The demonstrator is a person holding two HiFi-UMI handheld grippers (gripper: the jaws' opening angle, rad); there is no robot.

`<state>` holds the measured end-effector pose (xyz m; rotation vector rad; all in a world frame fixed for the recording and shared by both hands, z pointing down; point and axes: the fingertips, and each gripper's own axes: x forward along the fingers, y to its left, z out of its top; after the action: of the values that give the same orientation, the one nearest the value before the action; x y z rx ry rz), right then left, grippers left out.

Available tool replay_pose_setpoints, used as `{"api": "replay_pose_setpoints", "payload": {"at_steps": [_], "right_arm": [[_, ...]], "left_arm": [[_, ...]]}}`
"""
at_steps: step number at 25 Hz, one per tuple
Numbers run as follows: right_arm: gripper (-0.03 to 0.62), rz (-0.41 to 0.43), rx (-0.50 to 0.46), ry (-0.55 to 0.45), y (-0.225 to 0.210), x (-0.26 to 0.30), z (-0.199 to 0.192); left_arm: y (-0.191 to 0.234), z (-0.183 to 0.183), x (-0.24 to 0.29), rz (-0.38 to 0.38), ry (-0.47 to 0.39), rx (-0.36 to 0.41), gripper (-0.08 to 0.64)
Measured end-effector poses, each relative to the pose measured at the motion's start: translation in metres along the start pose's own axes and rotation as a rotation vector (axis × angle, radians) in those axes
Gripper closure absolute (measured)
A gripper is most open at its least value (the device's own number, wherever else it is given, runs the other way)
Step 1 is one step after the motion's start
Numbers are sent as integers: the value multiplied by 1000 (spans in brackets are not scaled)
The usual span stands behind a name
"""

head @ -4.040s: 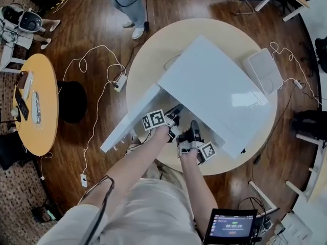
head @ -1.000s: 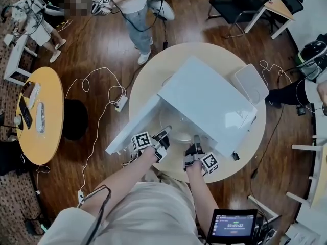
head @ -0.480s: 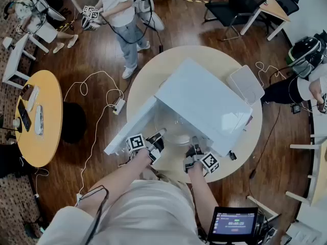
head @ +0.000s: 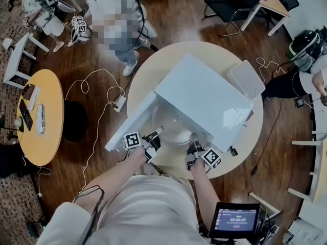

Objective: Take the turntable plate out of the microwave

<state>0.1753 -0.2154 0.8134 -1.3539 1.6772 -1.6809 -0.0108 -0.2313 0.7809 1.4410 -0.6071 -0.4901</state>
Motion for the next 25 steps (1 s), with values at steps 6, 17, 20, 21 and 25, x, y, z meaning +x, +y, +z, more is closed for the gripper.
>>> {"api": "replay_pose_setpoints", "payload": {"at_steps": [6, 17, 20, 21, 25], "right_arm": [[508, 10, -38, 38, 11, -7, 2], [508, 58, -99, 92, 20, -16, -2], [508, 75, -112, 112, 26, -18, -4], [508, 88, -116, 118, 29, -19, -4], [508, 161, -125, 152, 45, -22, -6]], "left_arm": [[-10, -8, -12, -11, 24, -4, 525], [-22, -20, -35, -37, 42, -12, 525], [-26, -22, -42, -36, 45, -12, 525], [-27, -22, -44, -35, 47, -11, 525], [-34, -27, -53, -36, 62, -6, 525]]}}
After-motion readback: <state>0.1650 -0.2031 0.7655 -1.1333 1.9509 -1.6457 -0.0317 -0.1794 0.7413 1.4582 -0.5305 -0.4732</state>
